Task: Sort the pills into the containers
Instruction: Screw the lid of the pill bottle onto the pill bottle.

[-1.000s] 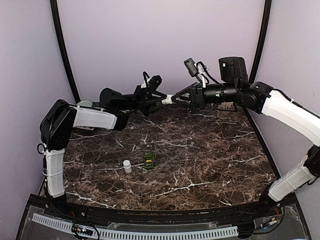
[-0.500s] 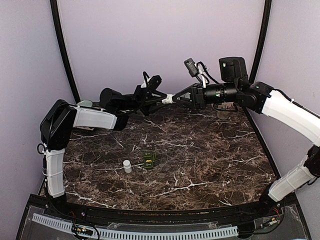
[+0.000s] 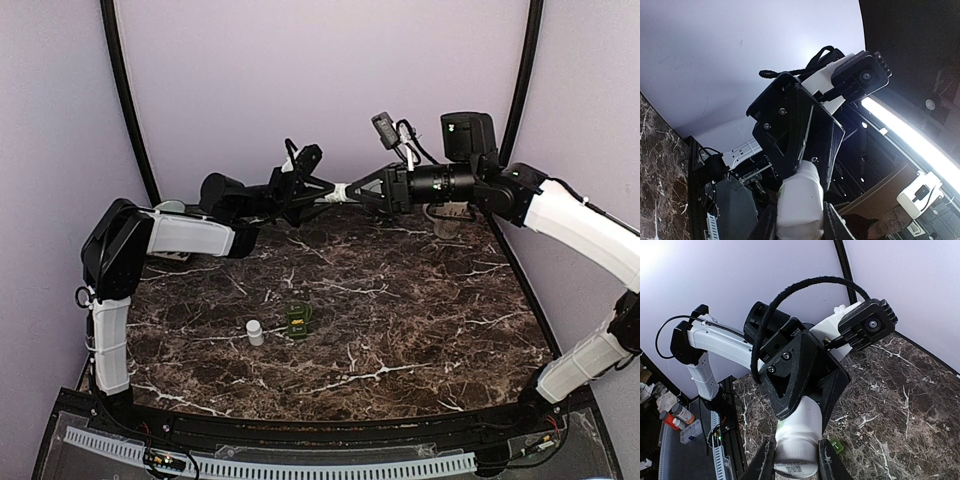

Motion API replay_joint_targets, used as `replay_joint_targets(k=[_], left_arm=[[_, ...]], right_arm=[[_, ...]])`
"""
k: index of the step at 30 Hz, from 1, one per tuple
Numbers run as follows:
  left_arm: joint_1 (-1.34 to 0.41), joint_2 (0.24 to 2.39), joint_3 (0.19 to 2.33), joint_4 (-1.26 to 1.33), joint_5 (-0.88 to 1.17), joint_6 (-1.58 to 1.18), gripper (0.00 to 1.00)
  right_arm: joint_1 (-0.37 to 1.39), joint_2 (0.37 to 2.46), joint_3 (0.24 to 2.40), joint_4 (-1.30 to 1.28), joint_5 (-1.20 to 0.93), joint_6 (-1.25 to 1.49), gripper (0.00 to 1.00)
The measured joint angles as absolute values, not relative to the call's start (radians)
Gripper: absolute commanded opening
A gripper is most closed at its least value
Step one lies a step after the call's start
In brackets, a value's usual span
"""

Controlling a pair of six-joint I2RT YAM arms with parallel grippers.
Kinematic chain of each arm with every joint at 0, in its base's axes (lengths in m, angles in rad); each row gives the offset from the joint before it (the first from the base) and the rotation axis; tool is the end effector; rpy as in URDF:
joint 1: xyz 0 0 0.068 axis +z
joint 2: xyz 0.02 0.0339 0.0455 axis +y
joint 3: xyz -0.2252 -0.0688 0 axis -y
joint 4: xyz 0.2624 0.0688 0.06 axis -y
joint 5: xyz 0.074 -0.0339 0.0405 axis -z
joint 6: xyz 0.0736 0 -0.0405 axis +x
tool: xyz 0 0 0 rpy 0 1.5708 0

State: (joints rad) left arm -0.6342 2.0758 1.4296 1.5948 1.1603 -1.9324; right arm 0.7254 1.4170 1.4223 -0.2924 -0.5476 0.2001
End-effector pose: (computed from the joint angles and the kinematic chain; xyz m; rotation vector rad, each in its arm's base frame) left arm 0.3103 -0.3120 0.2845 0.7876 1.5676 -2.4481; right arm 0.2580 0.2800 0.3587 -0.8941 1.7620 1.1312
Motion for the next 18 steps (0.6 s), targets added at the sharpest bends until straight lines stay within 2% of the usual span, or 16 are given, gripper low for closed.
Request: replay_joint_targets(k=[11, 18], left_arm=[[-0.632, 2.074, 1.504, 1.407, 1.144, -1.682, 0.00], [-0.622, 2.024, 1.511, 1.185, 1.136, -1.454, 0.00]], right_arm=[[0.702, 1.422, 1.422, -0.244, -0.505, 0.329, 0.01], [0.694, 1.438, 1.422, -0.215, -0.476, 0.411, 0.00]])
